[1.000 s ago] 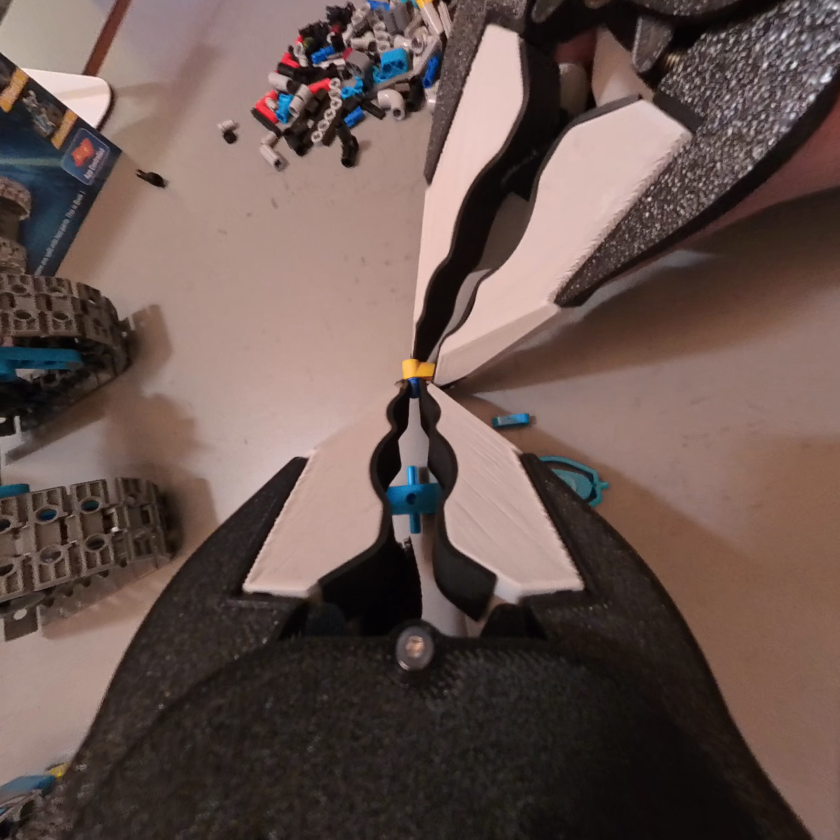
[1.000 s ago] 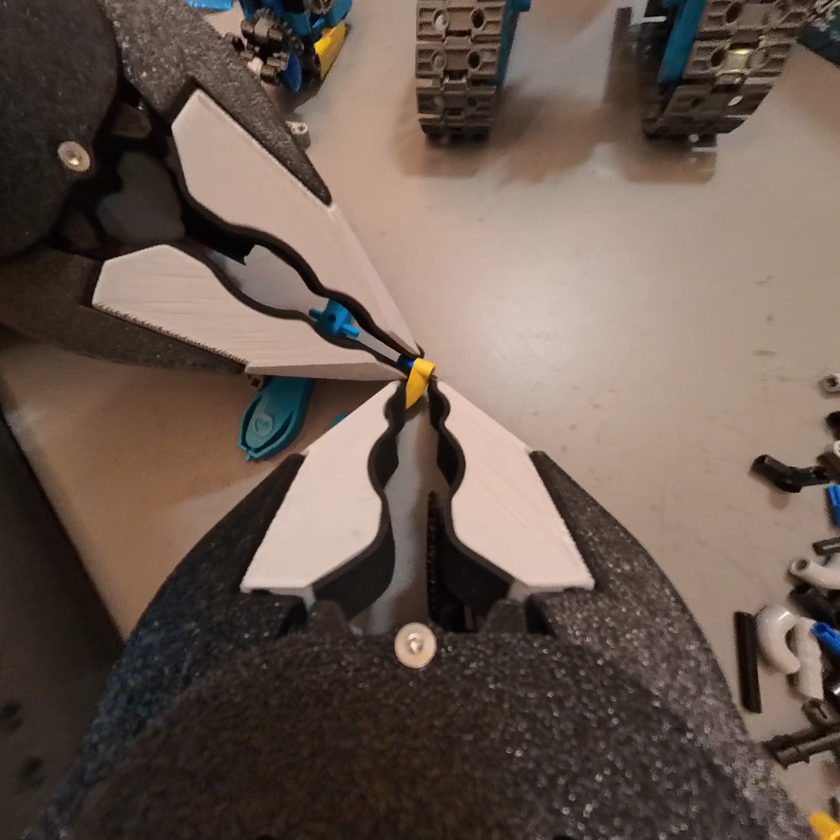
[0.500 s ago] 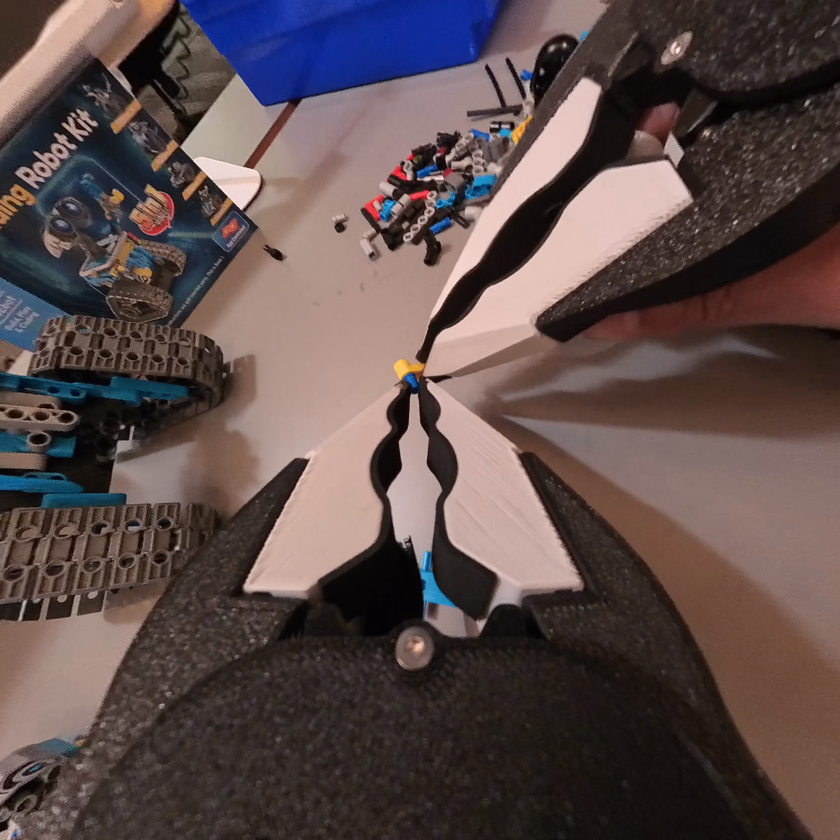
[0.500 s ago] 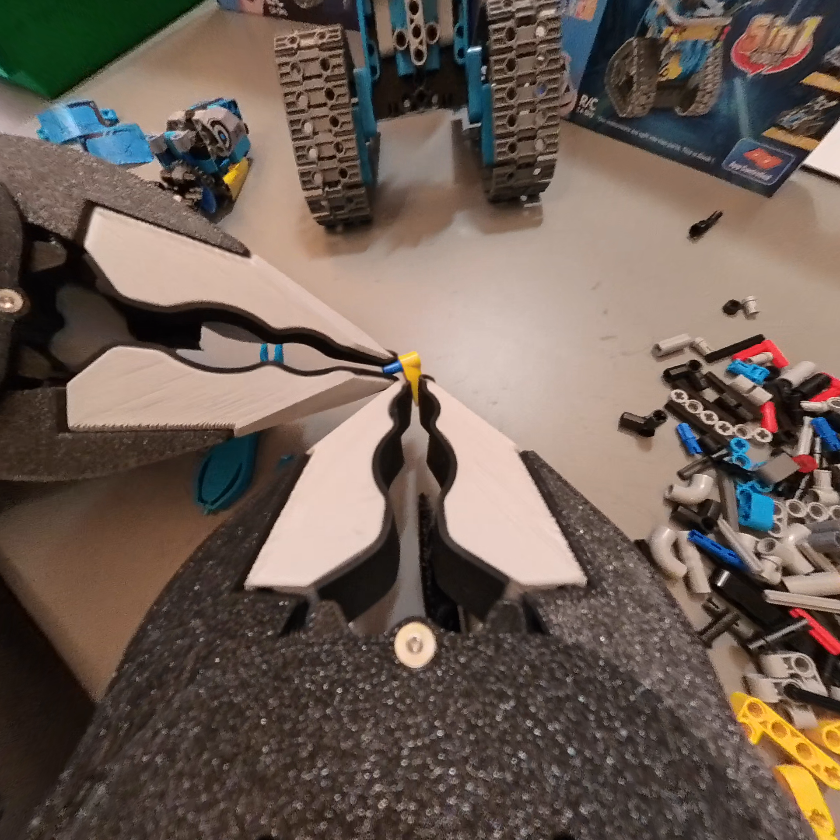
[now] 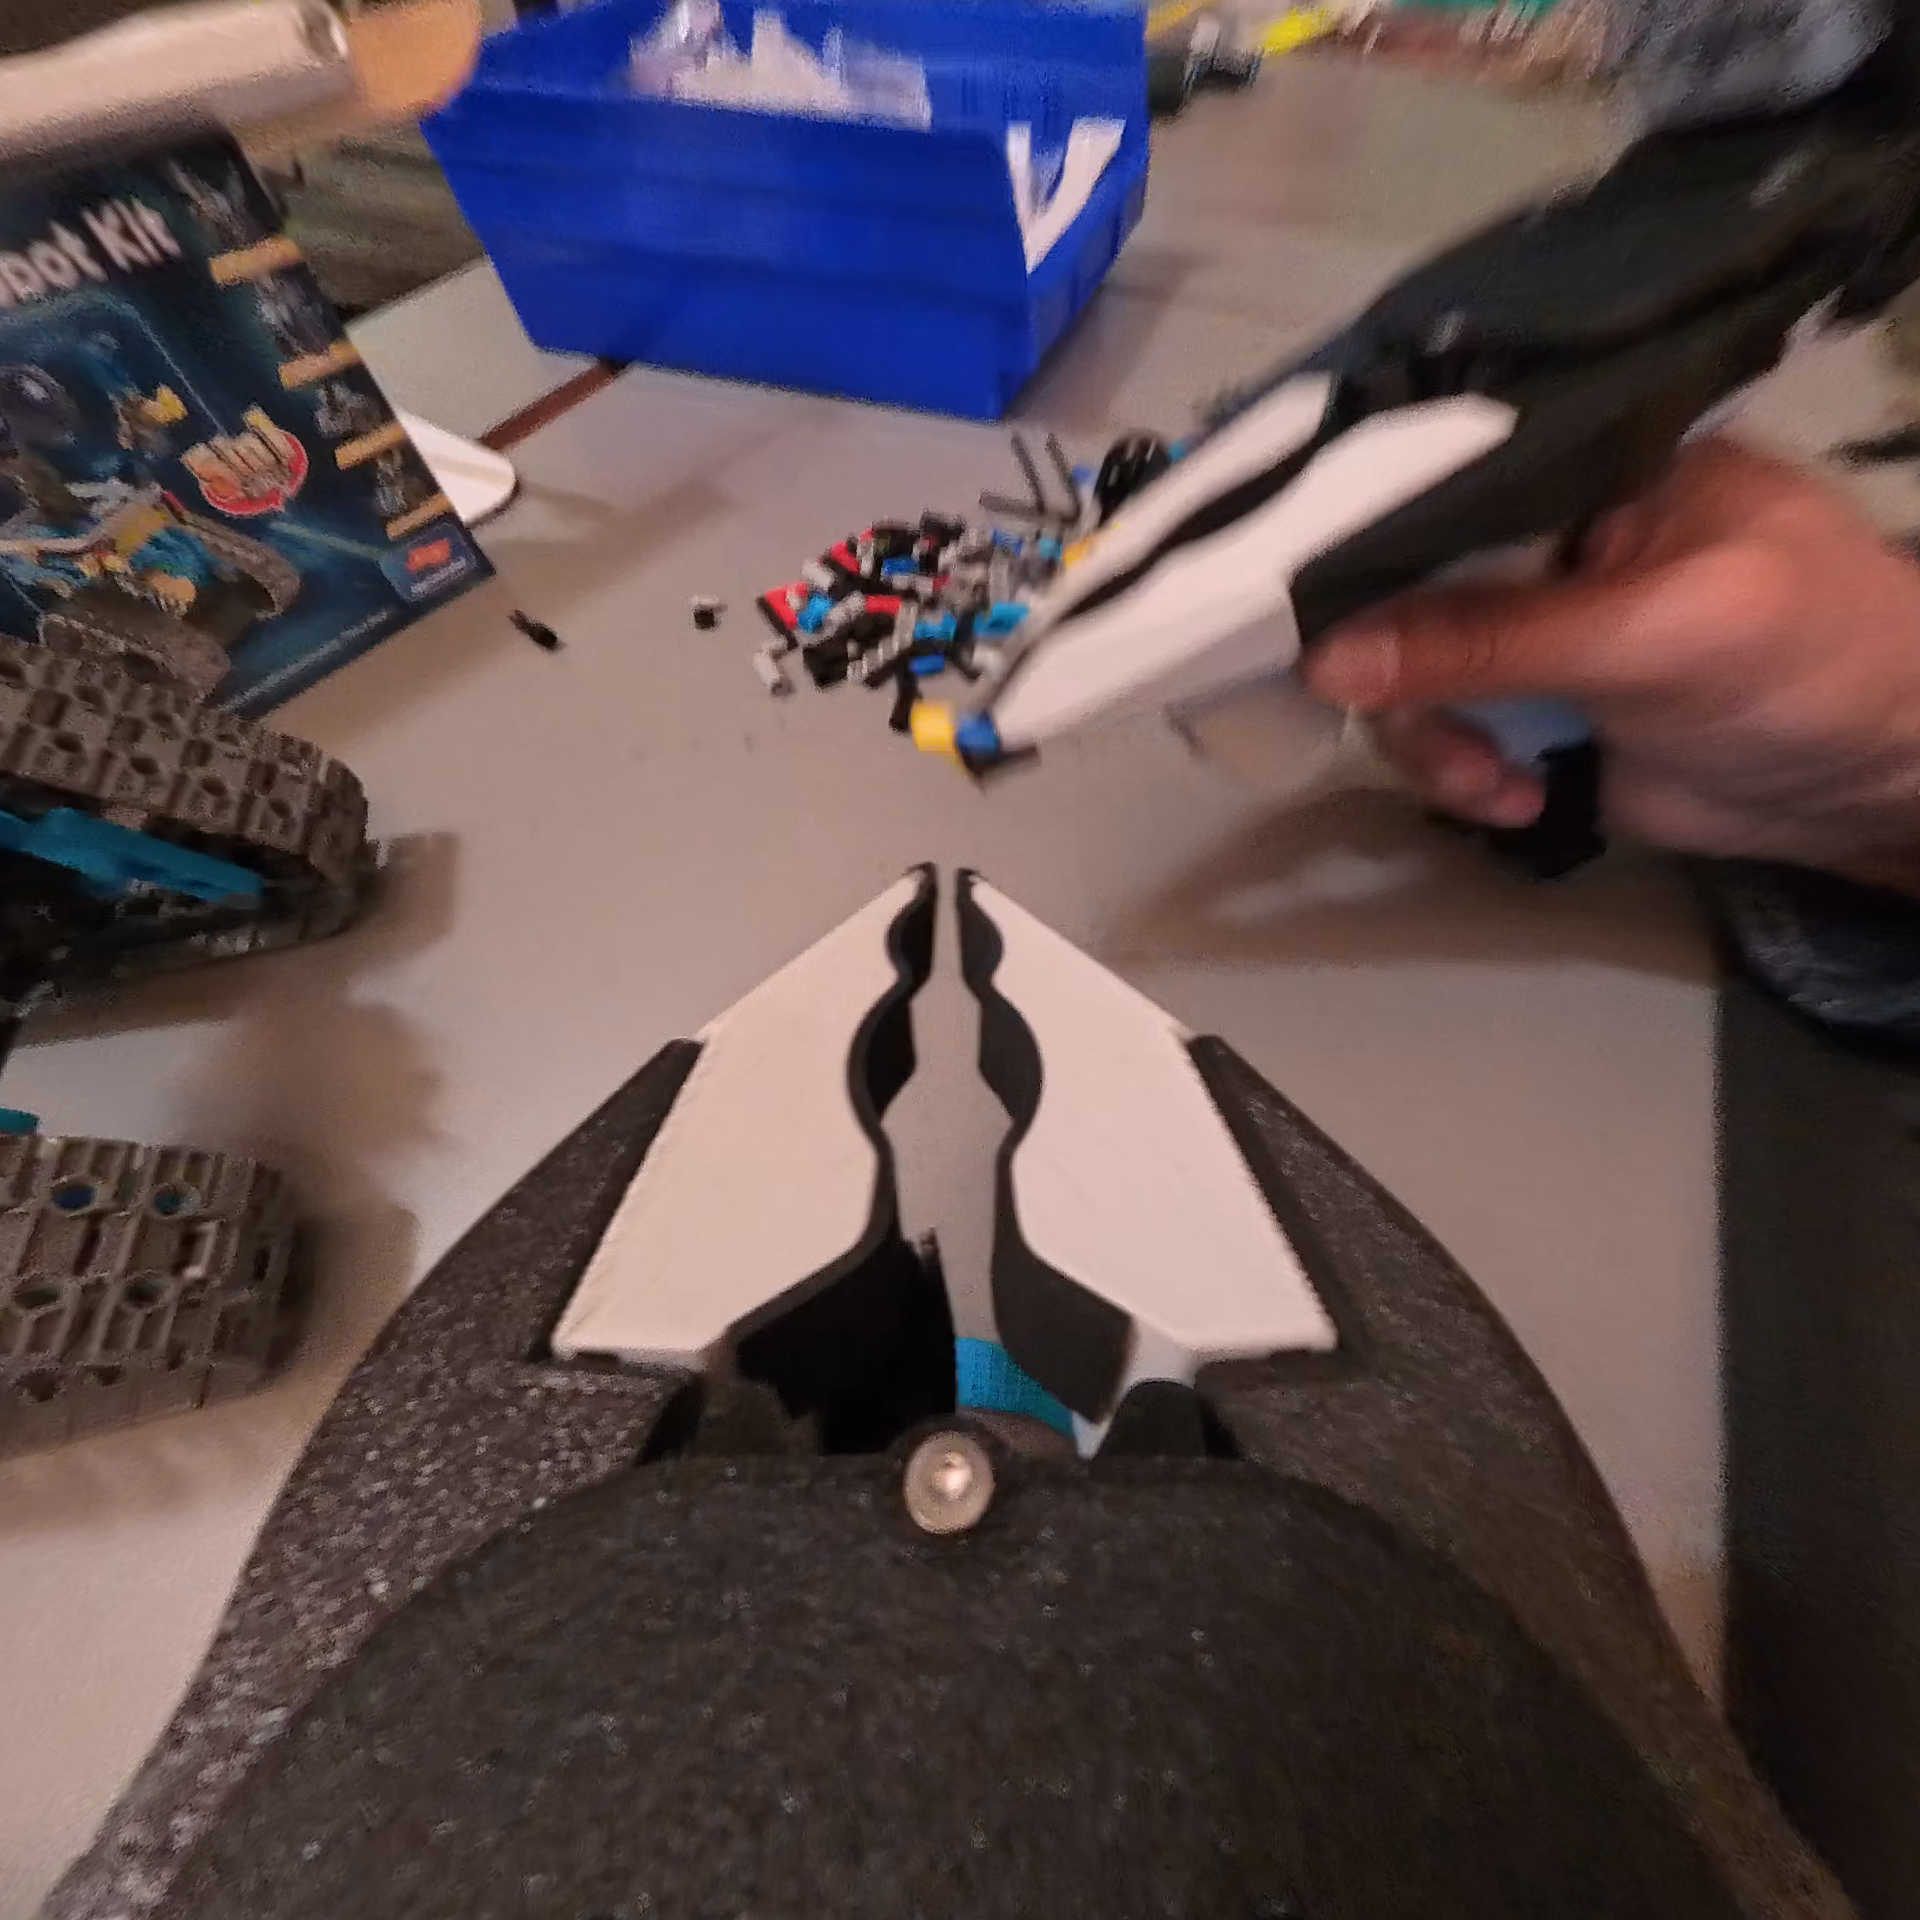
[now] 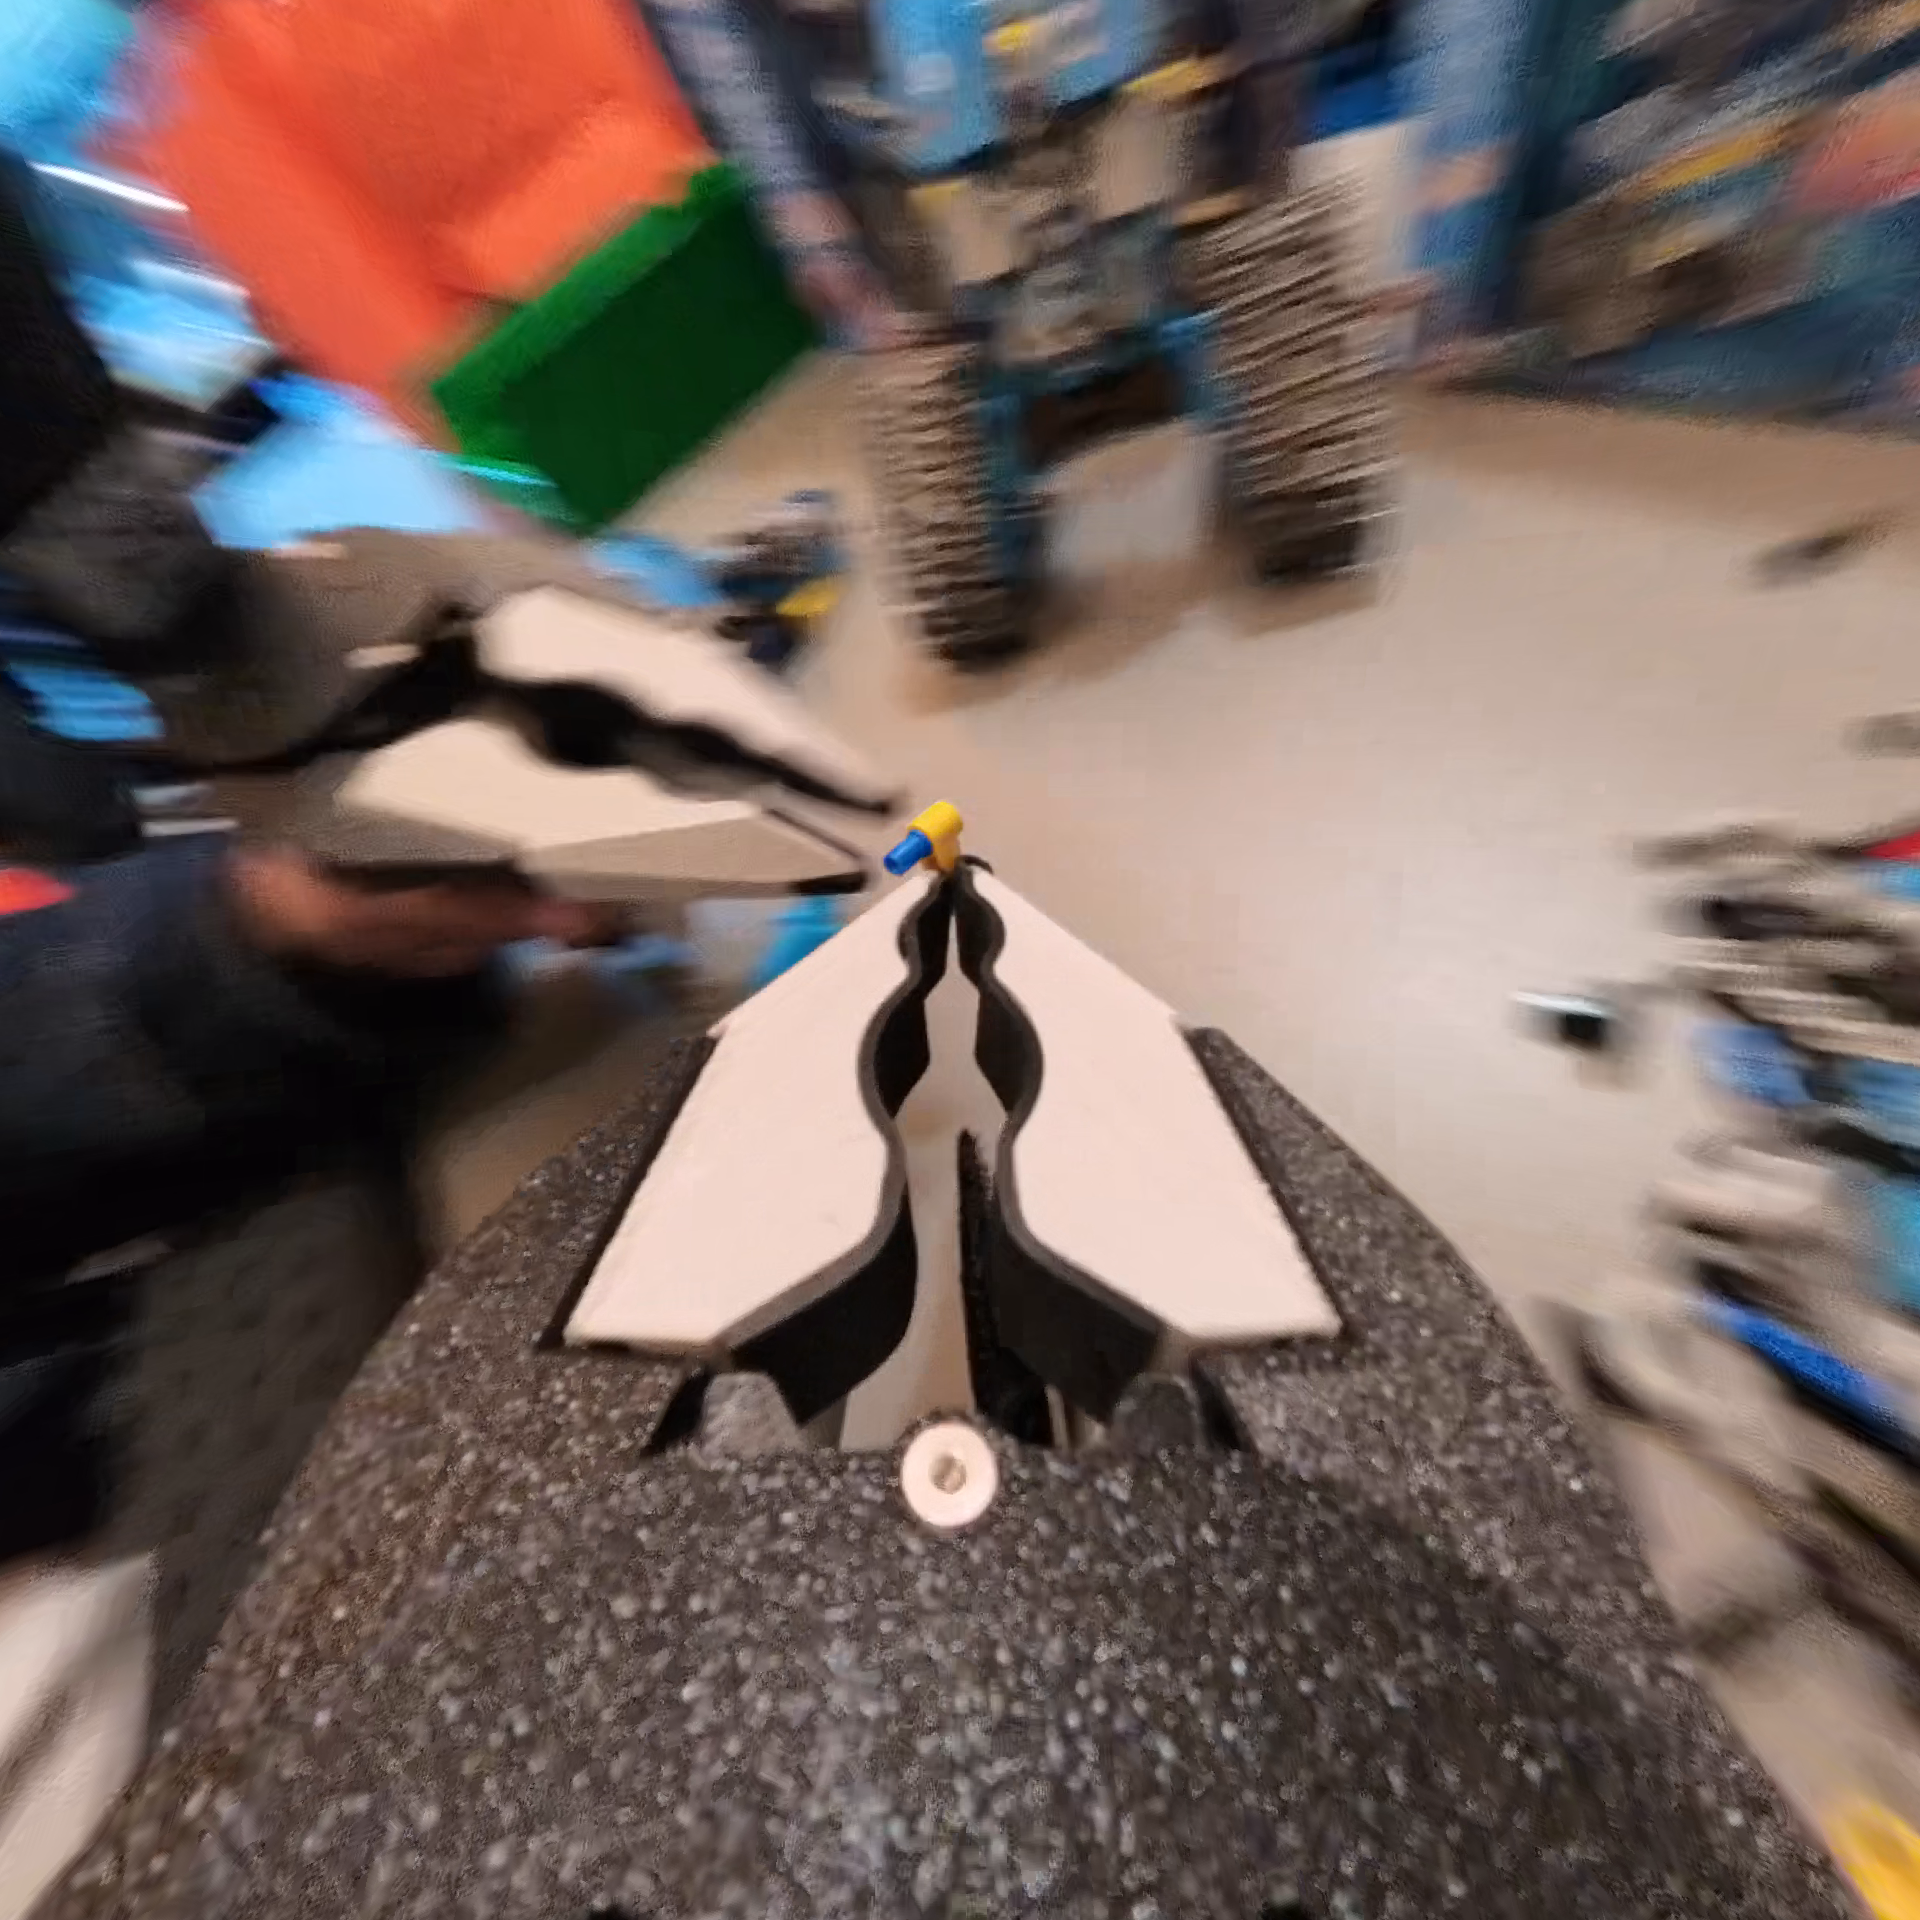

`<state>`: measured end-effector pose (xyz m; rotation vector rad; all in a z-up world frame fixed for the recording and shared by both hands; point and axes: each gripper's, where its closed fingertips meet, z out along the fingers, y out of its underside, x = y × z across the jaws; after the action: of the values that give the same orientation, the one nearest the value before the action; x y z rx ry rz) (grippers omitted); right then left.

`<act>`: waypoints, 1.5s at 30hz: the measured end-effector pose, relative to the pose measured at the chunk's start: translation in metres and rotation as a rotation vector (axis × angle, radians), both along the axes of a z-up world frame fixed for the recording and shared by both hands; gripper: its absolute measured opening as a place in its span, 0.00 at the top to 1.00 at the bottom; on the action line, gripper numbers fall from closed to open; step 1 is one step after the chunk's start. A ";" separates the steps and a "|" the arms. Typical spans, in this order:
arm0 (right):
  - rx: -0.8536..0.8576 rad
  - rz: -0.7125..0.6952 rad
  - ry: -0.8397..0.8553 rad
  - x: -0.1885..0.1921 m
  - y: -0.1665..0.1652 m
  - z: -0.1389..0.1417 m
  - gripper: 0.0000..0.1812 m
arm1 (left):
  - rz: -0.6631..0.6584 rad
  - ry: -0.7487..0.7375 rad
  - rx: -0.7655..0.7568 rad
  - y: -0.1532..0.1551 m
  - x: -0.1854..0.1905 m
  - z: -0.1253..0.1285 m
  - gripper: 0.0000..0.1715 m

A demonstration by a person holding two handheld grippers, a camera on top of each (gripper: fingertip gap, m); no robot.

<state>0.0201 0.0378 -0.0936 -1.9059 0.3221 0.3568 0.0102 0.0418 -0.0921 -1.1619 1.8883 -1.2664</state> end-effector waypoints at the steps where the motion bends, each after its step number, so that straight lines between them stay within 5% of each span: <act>1: 0.051 0.076 0.132 -0.014 0.002 0.004 1.00 | -0.038 -0.029 -0.028 0.000 -0.005 0.008 0.90; 3: 0.198 0.174 0.314 -0.026 -0.002 0.026 1.00 | -0.179 -0.026 -0.097 -0.009 -0.023 0.014 0.84; 7: 0.413 0.489 0.755 -0.056 -0.018 0.068 1.00 | -0.407 -0.017 -0.479 -0.027 -0.049 0.052 0.85; 15: 0.416 0.677 0.825 -0.084 -0.027 0.079 1.00 | -0.608 -0.047 -0.744 -0.031 -0.076 0.090 0.88; 21: 0.385 0.714 0.806 -0.095 -0.028 0.077 1.00 | -0.636 -0.008 -0.703 -0.039 -0.080 0.081 0.97; 27: 0.340 0.714 0.767 -0.100 -0.027 0.071 1.00 | -0.644 0.028 -0.699 -0.040 -0.080 0.076 0.91; 40: 0.322 0.676 0.724 -0.097 -0.024 0.066 1.00 | -0.644 0.010 -0.662 -0.038 -0.081 0.075 0.97; 43: 0.332 0.463 0.477 -0.072 -0.015 0.056 1.00 | -0.472 -0.109 -0.407 -0.024 -0.065 0.062 0.97; 45: 0.341 0.469 0.546 -0.072 -0.016 0.057 0.92 | -0.362 -0.235 -0.120 -0.014 -0.057 0.052 0.97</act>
<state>-0.0521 0.0220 -0.0362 -1.5052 0.1498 1.1779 -0.0472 0.0275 -0.0403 -0.7053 1.9181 -1.6515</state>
